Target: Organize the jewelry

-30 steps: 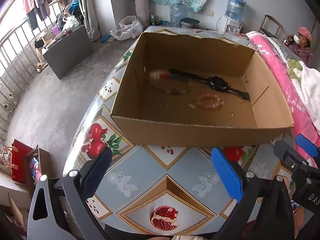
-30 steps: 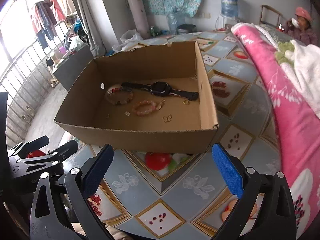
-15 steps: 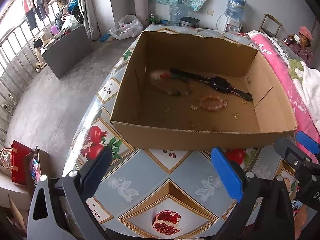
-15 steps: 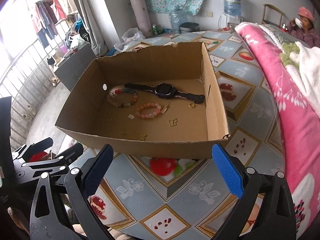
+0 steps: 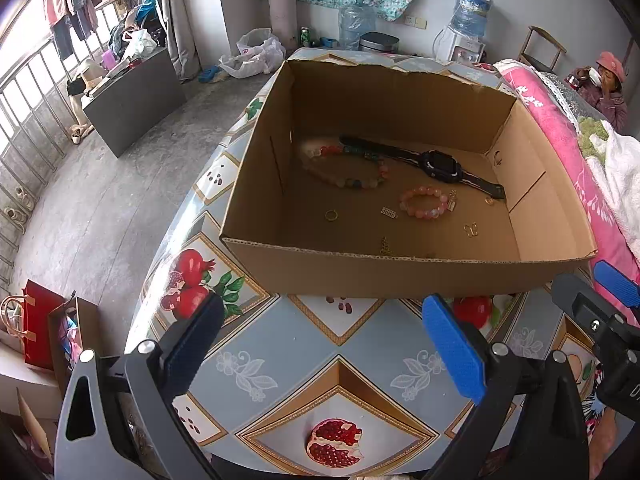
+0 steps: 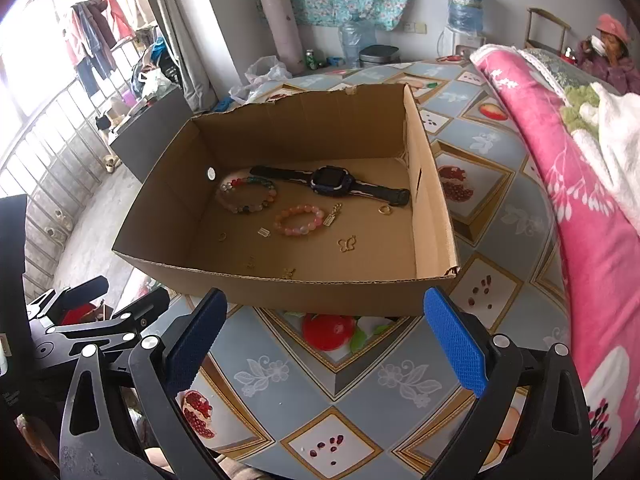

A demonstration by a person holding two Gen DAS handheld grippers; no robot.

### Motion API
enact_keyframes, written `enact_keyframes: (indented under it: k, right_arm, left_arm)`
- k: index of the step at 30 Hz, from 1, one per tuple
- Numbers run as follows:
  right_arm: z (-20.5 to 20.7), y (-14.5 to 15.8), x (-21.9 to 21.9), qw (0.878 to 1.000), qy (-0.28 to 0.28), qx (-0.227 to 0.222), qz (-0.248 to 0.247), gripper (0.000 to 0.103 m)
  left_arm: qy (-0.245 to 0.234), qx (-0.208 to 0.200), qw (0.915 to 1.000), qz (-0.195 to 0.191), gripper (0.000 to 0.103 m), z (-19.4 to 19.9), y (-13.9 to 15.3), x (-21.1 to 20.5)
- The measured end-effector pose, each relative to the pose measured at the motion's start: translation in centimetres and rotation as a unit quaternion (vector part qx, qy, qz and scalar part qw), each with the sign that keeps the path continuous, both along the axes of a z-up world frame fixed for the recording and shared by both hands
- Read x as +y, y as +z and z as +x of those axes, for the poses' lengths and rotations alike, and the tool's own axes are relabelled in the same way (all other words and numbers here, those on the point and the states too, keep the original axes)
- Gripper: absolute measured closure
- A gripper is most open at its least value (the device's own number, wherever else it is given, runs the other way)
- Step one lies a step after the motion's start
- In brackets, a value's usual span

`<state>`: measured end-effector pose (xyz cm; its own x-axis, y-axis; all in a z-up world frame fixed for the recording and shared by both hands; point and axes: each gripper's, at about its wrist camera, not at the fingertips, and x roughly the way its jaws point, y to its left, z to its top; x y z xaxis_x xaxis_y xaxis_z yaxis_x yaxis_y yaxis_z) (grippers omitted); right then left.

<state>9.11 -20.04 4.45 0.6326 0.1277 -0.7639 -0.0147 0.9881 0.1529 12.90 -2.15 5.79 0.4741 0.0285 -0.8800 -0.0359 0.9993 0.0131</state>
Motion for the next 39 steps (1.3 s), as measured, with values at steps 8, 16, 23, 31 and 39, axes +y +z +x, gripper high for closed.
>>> enact_keyframes:
  k: [8, 16, 23, 31, 39]
  right_arm:
    - [-0.08, 0.04, -0.03, 1.000, 0.000, -0.001, 0.001, 0.008]
    - [-0.19, 0.06, -0.07, 1.000, 0.000, 0.000, 0.000, 0.008]
    - [-0.22, 0.11, -0.05, 1.000, 0.000, 0.000, -0.001, 0.008]
    - [-0.27, 0.25, -0.13, 1.000, 0.000, -0.001, -0.002, 0.008]
    - [-0.39, 0.35, -0.09, 1.000, 0.000, -0.001, -0.002, 0.008]
  left_arm:
    - [0.000, -0.001, 1.0000, 0.000, 0.006, -0.03, 0.02, -0.01]
    - [0.001, -0.001, 1.0000, 0.000, 0.006, -0.05, 0.03, -0.01]
    - [0.000, -0.001, 1.0000, 0.000, 0.006, -0.08, 0.04, 0.00]
    - [0.000, -0.001, 1.0000, 0.000, 0.006, -0.13, 0.02, -0.03]
    - [0.001, -0.002, 1.0000, 0.000, 0.006, -0.14, 0.03, -0.10]
